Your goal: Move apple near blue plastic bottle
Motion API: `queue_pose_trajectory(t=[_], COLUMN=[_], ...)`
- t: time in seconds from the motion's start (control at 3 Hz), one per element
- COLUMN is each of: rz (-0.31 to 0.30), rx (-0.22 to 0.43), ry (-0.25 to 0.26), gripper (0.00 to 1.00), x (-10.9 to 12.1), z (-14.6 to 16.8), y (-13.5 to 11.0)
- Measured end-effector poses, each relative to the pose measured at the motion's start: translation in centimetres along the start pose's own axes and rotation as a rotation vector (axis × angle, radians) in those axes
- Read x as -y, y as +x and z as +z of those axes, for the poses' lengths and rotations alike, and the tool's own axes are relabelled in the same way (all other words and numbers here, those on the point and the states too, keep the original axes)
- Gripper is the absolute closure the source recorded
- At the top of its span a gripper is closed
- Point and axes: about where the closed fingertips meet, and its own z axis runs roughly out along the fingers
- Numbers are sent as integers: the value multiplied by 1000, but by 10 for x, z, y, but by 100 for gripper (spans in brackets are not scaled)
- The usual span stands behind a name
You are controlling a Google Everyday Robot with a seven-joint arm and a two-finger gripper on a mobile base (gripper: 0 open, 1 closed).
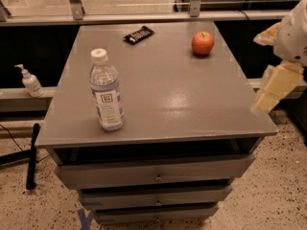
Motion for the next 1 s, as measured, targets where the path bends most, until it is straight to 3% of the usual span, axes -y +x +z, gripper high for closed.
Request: queue_pose_trajectory(t=[0.33, 1.0], rz=[28, 151], rx=[88, 286], ry=[86, 213], gripper=[0, 0], x=[70, 196], z=[45, 109], y=[0, -23])
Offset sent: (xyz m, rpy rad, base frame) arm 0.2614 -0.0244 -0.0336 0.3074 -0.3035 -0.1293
